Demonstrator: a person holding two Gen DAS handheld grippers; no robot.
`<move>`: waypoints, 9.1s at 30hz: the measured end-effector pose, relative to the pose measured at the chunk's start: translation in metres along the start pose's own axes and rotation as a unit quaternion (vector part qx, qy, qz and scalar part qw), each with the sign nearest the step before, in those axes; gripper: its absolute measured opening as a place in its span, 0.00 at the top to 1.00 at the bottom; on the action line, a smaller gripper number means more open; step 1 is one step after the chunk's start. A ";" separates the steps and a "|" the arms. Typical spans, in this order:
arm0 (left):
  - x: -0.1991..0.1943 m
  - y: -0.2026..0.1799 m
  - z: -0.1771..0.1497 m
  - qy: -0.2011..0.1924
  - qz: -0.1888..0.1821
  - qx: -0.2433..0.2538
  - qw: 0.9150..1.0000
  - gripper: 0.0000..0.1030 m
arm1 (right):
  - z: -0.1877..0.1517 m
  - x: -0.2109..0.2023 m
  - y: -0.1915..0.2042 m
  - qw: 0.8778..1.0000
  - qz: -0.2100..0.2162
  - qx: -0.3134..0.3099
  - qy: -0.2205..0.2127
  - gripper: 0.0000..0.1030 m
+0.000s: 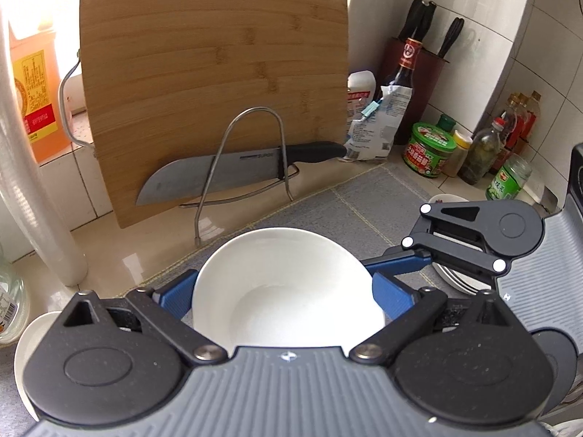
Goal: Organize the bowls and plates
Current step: 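Lift the bowl with the left gripper and carry it toward the placed bowl, then lower the bowl into the placed bowl and open the left gripper, then move the right gripper toward the last white bowl beside the glass jar, then grasp the rim of the last white bowl with the right gripper, then lift the bowl with the right gripper and carry it toward the bowl stack, then lower the bowl into the two stacked bowls and open the right gripper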
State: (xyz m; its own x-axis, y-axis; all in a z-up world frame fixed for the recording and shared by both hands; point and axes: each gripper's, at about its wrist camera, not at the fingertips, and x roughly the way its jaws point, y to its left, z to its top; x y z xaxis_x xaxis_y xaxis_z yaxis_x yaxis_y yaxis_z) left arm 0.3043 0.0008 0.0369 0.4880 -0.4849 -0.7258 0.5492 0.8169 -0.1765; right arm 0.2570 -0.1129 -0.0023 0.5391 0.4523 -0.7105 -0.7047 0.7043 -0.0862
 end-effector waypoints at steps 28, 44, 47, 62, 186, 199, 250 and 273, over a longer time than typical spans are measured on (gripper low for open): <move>0.004 -0.086 -0.031 0.025 -0.082 0.055 0.995 0.05 | -0.078 -0.065 0.023 0.995 -0.056 0.074 0.039 0.21; 0.023 -0.093 -0.049 0.056 -0.097 0.048 0.993 0.05 | -0.099 -0.061 0.027 0.992 -0.046 0.093 0.069 0.21; 0.025 -0.094 -0.051 0.058 -0.096 0.052 0.992 0.05 | -0.101 -0.059 0.027 0.992 -0.047 0.091 0.071 0.21; 0.030 -0.094 -0.055 0.068 -0.093 0.053 0.992 0.04 | -0.106 -0.053 0.029 0.992 -0.038 0.094 0.075 0.21; -0.021 0.105 -0.134 -0.109 0.265 -0.068 0.956 0.01 | 0.110 0.150 0.059 0.993 0.097 0.008 0.069 0.00; -0.017 0.116 -0.134 -0.114 0.242 -0.086 0.960 0.02 | 0.119 0.179 0.061 0.990 0.115 -0.002 0.078 0.04; -0.064 0.020 -0.116 -0.072 0.160 -0.021 0.984 0.06 | 0.065 0.069 0.057 0.989 0.114 0.076 0.050 0.20; -0.054 -0.100 -0.086 -0.077 0.036 0.112 0.990 0.06 | -0.033 -0.060 0.018 0.982 -0.013 0.186 0.014 0.20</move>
State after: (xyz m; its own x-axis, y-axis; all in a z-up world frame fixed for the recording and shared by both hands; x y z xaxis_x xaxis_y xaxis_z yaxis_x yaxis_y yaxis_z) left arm 0.1650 -0.0278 0.0367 0.6203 -0.4833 -0.6178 0.6368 0.7701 0.0370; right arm 0.1969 -0.1459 0.0155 0.5384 0.4193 -0.7310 -0.4696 0.8695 0.1529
